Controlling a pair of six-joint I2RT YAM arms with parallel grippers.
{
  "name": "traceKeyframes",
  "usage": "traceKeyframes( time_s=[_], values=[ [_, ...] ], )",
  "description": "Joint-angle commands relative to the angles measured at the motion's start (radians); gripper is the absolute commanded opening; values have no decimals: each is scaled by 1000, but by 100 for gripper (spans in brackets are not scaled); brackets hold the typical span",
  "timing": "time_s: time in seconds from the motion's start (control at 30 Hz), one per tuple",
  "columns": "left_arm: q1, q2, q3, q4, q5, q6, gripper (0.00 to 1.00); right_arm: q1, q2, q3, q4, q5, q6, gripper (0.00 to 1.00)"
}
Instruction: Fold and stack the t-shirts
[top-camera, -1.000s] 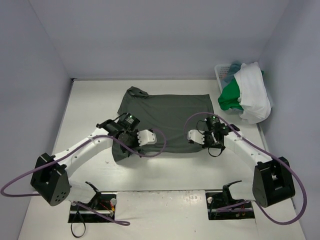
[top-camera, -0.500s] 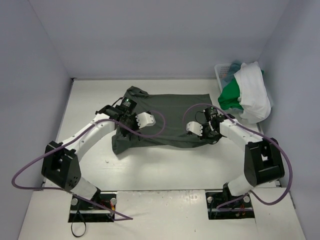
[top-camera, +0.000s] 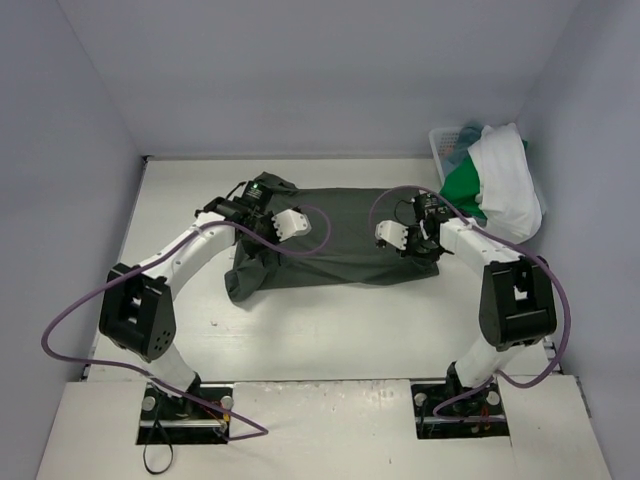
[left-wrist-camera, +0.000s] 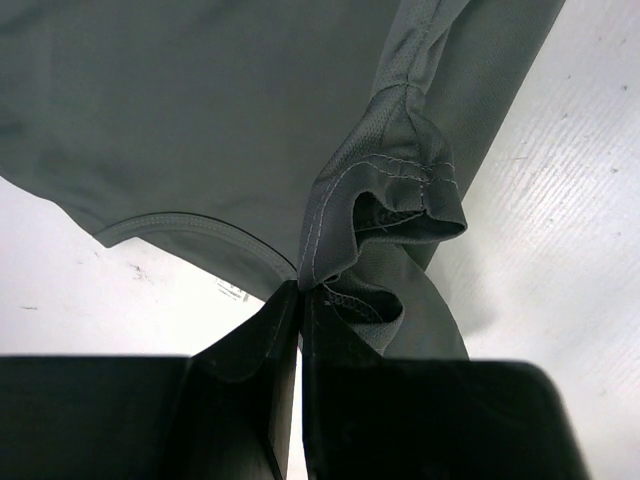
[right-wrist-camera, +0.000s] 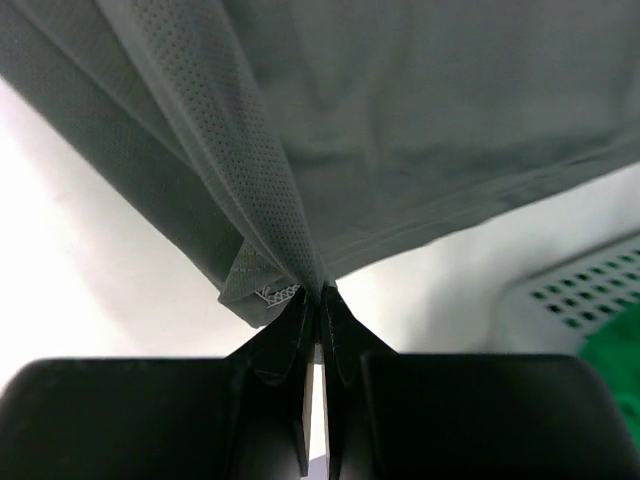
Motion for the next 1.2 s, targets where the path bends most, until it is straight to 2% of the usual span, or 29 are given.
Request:
traceKeyframes(
  time_s=[0.0, 0.23, 0.77, 1.03, 1.17],
  values=[
    [9, -1, 59, 31, 10, 28, 0, -9, 17, 85, -2, -4, -15, 0],
    [10, 21, 67, 53, 11, 25, 0, -9, 106, 181, -5, 15, -13, 5],
    [61, 120, 170, 53, -25, 68, 0, -9, 270, 297, -1, 41, -22, 5],
    [73, 208, 271, 45, -50, 92, 0, -10, 296, 294, 9, 38, -16, 5],
    [73, 249, 303, 69, -53, 95, 4, -10, 299, 274, 18, 47, -16, 5]
  ],
)
